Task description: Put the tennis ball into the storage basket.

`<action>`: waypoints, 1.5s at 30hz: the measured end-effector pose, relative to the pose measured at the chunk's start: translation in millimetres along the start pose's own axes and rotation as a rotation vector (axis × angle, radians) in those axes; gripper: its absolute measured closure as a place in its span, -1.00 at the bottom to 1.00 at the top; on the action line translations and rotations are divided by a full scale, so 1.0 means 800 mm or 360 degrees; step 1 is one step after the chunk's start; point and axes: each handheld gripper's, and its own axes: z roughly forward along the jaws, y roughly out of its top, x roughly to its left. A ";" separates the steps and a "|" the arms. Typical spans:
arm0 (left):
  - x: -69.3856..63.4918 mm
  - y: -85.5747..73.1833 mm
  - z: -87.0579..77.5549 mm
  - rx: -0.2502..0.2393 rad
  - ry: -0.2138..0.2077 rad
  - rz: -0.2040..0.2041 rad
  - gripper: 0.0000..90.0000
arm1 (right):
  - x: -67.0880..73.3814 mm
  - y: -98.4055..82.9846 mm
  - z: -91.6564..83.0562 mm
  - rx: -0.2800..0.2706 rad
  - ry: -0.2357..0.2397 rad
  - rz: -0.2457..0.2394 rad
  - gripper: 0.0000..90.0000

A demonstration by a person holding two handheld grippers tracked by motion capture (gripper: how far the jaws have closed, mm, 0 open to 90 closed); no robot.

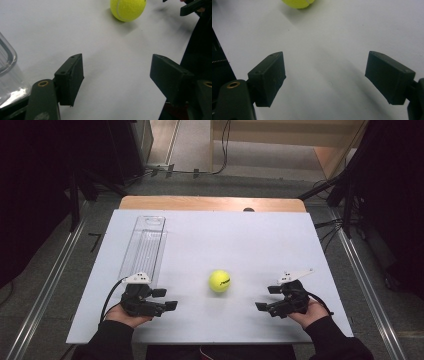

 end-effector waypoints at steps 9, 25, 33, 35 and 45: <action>-0.002 0.000 -0.002 -0.0008 0.0013 0.0017 -0.42 | -0.001 0.000 0.002 0.0014 -0.0002 -0.0003 -0.68; -0.001 0.001 -0.003 -0.0010 0.0069 0.0017 -0.54 | -0.001 0.001 0.002 0.0015 -0.0001 -0.0002 -0.68; -0.001 0.002 -0.003 -0.0012 0.0075 0.0018 -0.54 | -0.001 0.001 0.002 0.0016 0.0001 0.0000 -0.68; -0.001 0.002 -0.003 -0.0016 0.0075 0.0017 -0.54 | -0.001 0.001 0.002 0.0016 -0.0001 -0.0003 -0.68; -0.001 0.002 -0.001 -0.0004 0.0065 0.0024 -0.54 | -0.001 0.001 0.002 0.0017 0.0000 -0.0003 -0.68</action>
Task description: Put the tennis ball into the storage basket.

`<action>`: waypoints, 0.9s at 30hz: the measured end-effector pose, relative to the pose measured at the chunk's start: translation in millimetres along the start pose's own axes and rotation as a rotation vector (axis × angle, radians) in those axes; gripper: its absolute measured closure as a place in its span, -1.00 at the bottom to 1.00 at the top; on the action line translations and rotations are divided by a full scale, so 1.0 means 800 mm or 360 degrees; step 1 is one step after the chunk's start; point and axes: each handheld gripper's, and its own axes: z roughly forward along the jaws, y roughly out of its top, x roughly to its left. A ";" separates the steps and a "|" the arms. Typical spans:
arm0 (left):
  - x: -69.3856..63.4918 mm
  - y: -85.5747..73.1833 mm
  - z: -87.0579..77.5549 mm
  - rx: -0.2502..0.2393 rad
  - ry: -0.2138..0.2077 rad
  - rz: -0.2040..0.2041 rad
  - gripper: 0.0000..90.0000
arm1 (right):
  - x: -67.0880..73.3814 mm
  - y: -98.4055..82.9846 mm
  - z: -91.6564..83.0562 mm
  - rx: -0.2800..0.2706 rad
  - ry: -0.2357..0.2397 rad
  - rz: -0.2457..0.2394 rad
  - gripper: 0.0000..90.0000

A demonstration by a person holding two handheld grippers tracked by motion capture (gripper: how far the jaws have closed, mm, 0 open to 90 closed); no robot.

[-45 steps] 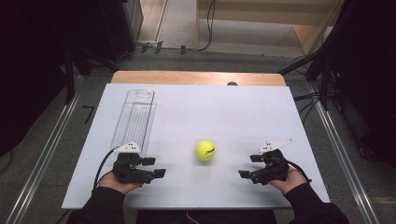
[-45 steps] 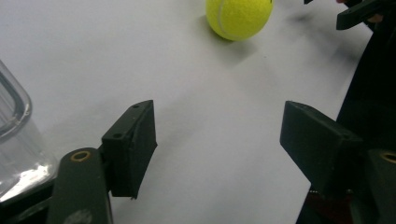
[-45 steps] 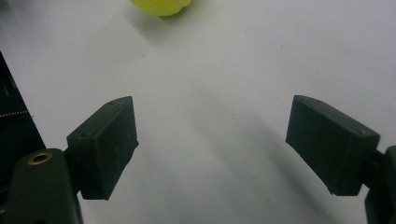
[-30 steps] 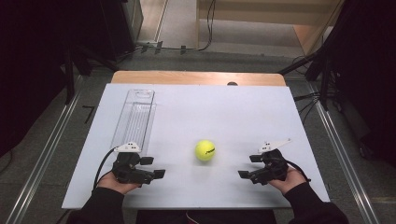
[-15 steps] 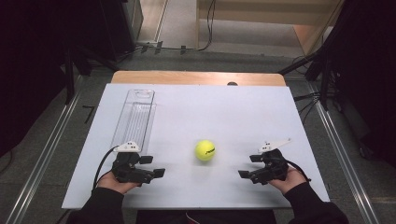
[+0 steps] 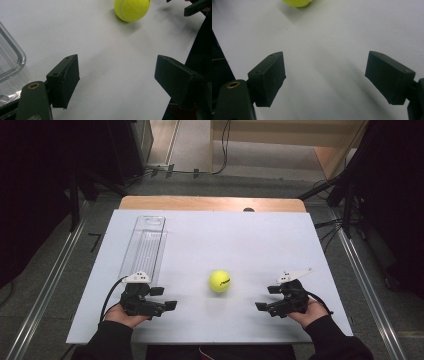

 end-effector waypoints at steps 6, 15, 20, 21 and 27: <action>0.001 0.000 -0.001 -0.0010 0.0008 -0.0001 -0.54 | 0.000 -0.001 -0.002 0.0001 -0.0005 -0.0001 -0.68; -0.004 0.007 0.002 -0.0015 -0.0024 0.0006 -0.53 | -0.001 -0.002 -0.004 0.0001 -0.0017 0.0001 -0.68; -0.007 0.013 0.005 -0.0005 -0.0021 0.0024 -0.53 | -0.001 -0.004 -0.005 0.0000 -0.0021 0.0007 -0.68; -0.007 0.013 0.005 -0.0007 -0.0026 0.0021 -0.53 | 0.000 -0.005 -0.005 0.0000 -0.0023 0.0007 -0.68; -0.013 0.020 0.011 -0.0010 -0.0039 0.0039 -0.53 | -0.001 -0.007 -0.007 -0.0009 -0.0034 0.0017 -0.68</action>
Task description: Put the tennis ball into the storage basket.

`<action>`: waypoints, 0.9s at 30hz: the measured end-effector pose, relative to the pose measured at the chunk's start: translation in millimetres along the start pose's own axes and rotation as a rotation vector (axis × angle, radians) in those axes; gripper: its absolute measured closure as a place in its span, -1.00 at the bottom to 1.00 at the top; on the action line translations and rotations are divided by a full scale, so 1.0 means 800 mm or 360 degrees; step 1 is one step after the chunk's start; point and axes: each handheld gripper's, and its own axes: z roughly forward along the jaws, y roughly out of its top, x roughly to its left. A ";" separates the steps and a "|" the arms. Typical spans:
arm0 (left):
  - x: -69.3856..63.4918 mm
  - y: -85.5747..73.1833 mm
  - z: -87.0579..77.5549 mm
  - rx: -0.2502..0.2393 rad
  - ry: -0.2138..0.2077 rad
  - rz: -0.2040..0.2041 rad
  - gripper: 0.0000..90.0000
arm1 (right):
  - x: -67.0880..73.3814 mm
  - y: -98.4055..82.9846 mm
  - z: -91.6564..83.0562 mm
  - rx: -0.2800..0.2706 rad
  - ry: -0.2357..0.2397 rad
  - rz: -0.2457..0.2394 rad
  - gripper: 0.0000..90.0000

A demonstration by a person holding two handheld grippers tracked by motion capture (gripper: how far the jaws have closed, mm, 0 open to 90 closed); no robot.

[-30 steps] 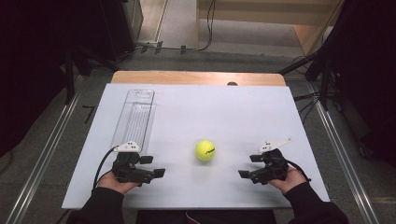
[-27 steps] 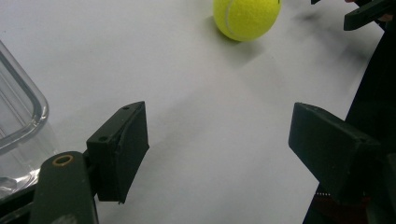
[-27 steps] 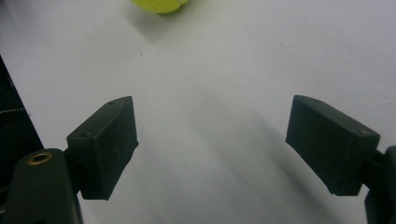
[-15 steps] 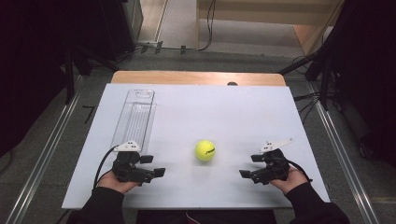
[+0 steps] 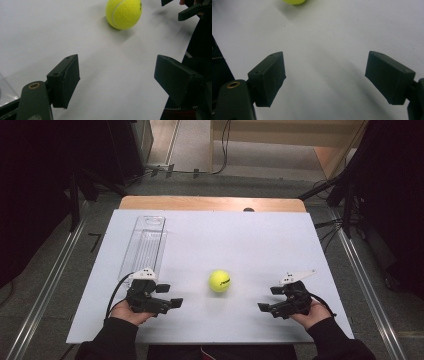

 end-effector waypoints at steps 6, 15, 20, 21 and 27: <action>-0.002 0.006 0.005 -0.0006 -0.0008 0.0015 -0.50 | -0.001 -0.003 -0.002 0.0000 -0.0008 0.0012 -0.68; -0.004 0.012 0.015 0.0021 -0.0003 0.0003 -0.74 | -0.001 -0.006 -0.004 -0.0001 -0.0014 0.0021 -0.68; -0.015 0.016 0.022 0.0013 -0.0076 0.0079 -1.00 | -0.001 -0.006 -0.004 -0.0002 -0.0011 0.0019 -0.68; -0.016 0.018 0.023 0.0015 -0.0077 0.0091 -1.00 | -0.001 -0.006 -0.004 -0.0001 -0.0011 0.0020 -0.68; -0.020 0.022 0.029 0.0034 -0.0061 0.0094 -1.00 | -0.001 -0.006 -0.003 0.0001 -0.0011 0.0018 -0.68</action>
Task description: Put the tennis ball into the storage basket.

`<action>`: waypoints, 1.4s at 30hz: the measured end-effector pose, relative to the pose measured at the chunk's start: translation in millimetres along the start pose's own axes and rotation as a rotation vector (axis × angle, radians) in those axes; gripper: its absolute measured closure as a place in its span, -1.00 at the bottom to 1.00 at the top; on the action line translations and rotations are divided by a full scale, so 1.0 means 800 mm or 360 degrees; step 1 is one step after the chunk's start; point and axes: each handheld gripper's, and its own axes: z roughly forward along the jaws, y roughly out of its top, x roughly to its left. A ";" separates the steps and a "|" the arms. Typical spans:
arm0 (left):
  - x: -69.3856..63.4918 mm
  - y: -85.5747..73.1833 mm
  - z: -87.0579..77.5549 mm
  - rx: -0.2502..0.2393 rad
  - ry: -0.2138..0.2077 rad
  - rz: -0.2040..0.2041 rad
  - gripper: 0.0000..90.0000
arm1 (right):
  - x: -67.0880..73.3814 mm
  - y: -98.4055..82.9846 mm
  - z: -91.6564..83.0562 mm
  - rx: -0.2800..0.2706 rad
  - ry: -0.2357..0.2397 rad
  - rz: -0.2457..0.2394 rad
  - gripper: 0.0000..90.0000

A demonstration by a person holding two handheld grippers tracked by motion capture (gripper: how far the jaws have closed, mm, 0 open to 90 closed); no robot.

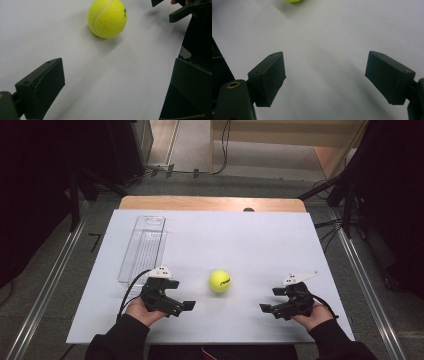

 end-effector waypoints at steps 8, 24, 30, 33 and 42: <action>-0.001 0.007 0.003 -0.0017 0.0016 0.0011 -1.00 | 0.000 0.000 0.000 -0.0003 -0.0002 0.0003 -0.68; -0.002 0.029 0.008 -0.0025 0.0022 0.0037 -1.00 | -0.001 0.000 -0.001 -0.0011 -0.0002 0.0005 -0.68; -0.001 0.038 0.008 -0.0031 0.0028 0.0030 -1.00 | -0.001 0.000 -0.002 -0.0013 -0.0003 0.0008 -0.68; 0.000 0.041 0.009 -0.0022 0.0033 0.0034 -1.00 | -0.001 0.000 -0.002 -0.0013 -0.0004 0.0007 -0.68; -0.001 0.053 0.013 -0.0025 0.0028 0.0041 -1.00 | 0.000 0.000 -0.002 -0.0012 -0.0006 0.0008 -0.68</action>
